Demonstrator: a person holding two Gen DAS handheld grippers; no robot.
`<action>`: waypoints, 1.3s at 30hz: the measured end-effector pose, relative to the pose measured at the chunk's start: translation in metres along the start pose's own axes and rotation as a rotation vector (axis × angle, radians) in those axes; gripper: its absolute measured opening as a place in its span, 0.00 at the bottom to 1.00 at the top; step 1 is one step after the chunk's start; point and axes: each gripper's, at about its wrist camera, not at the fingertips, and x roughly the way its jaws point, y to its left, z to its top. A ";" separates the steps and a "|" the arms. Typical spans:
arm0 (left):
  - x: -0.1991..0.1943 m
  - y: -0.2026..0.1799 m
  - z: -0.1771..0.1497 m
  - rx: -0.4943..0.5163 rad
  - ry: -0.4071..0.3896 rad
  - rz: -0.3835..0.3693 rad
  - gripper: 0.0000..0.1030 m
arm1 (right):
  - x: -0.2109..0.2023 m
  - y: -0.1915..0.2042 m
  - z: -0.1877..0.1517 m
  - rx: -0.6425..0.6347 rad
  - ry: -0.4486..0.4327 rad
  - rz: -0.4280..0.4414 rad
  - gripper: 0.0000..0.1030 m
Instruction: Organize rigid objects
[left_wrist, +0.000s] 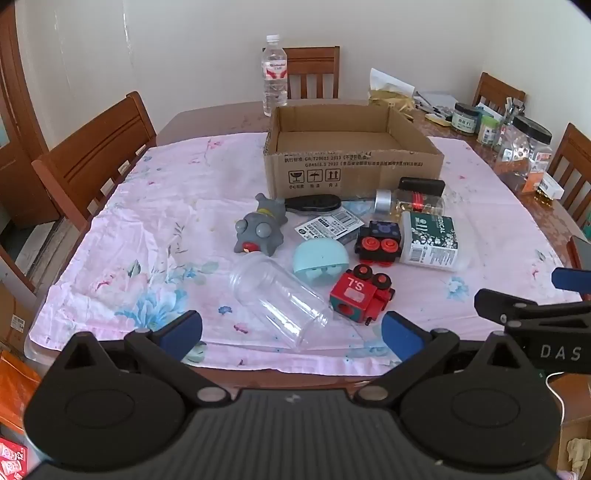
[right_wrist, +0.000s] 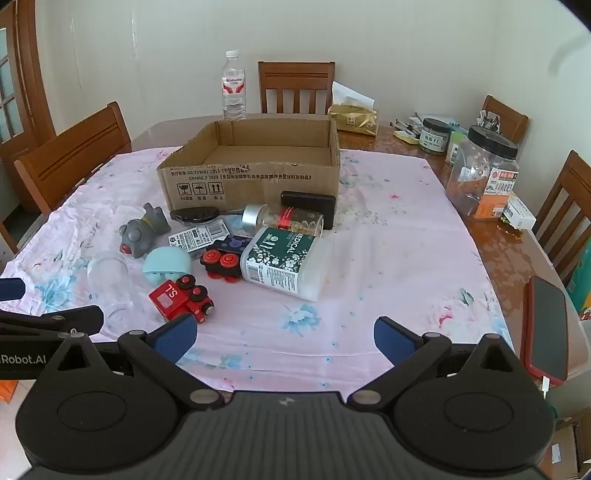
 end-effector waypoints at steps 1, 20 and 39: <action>0.000 0.000 0.000 -0.001 0.002 -0.002 0.99 | 0.000 0.001 0.000 0.001 0.000 0.001 1.00; -0.008 0.003 0.001 -0.021 -0.013 -0.014 0.99 | -0.007 0.003 0.002 -0.001 -0.017 0.010 1.00; -0.010 0.001 0.005 -0.025 -0.018 -0.016 0.99 | -0.008 -0.001 0.005 0.006 -0.023 0.011 1.00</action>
